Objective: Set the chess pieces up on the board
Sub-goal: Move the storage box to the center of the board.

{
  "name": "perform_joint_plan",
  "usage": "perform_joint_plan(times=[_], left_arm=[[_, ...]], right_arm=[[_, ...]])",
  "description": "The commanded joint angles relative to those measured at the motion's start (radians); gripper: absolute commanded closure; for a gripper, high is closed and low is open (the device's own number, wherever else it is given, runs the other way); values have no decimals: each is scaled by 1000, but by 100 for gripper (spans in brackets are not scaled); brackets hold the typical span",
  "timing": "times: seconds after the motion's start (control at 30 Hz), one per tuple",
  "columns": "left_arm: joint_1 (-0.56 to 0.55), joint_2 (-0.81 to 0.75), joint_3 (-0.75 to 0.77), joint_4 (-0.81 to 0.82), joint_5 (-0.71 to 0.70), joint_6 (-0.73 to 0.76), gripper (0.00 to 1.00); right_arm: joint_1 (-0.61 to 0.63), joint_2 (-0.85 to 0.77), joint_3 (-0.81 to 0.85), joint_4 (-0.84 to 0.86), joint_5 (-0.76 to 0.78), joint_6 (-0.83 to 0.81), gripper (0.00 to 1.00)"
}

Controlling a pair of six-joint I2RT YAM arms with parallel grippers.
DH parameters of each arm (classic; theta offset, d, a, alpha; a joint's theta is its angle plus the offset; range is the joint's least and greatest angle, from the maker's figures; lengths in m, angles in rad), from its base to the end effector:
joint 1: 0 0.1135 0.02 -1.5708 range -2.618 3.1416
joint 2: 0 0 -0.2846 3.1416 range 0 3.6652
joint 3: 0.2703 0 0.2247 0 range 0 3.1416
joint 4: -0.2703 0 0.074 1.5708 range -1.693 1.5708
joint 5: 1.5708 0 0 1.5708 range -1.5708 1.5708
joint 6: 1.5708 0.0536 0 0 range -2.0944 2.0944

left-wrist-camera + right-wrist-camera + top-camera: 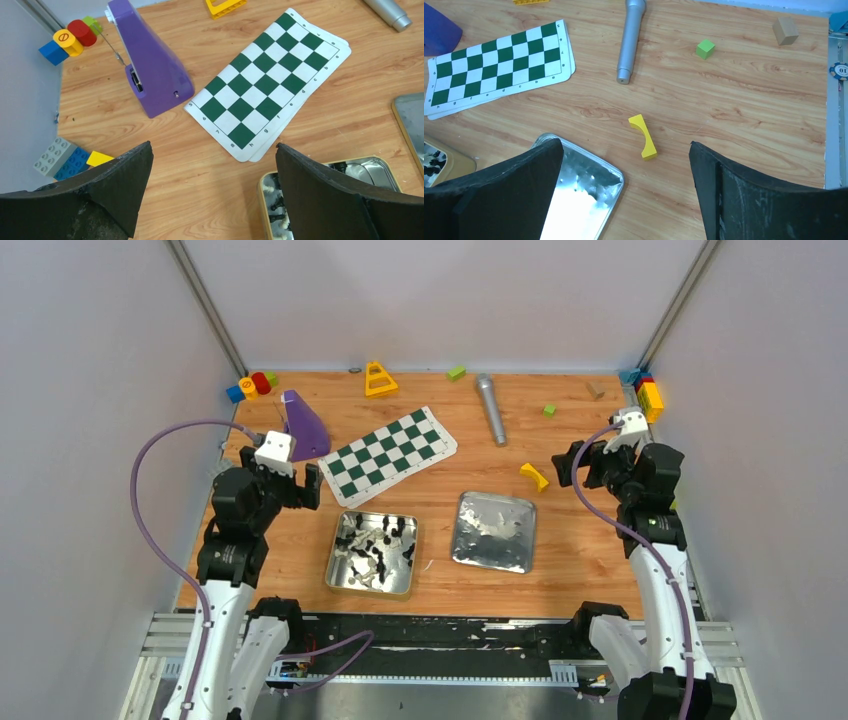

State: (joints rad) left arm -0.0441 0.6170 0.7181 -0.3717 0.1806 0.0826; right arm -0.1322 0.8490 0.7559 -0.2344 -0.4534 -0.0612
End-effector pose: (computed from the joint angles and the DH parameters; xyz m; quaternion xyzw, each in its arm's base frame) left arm 0.1188 -0.0149 0.3258 0.1047 0.7877 -0.0602 0.6041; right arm 0.1704 0.0010 0.3274 -0.1027 0.7963 0.1271 0.5825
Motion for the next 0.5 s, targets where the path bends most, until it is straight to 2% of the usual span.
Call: perform_joint_plan(times=[0.0, 0.3, 0.4, 0.47], left_arm=[[5, -24, 3, 14, 23, -7, 0], [5, -24, 37, -60, 56, 83, 0], [4, -40, 56, -104, 146, 125, 0], [5, -49, 55, -140, 258, 171, 0]], right_arm=[[2, -7, 0, 30, -33, 3, 0], [2, -11, -12, 29, -56, -8, 0], [2, -4, -19, 17, -100, -30, 0], [2, -1, -26, 7, -150, -47, 0]])
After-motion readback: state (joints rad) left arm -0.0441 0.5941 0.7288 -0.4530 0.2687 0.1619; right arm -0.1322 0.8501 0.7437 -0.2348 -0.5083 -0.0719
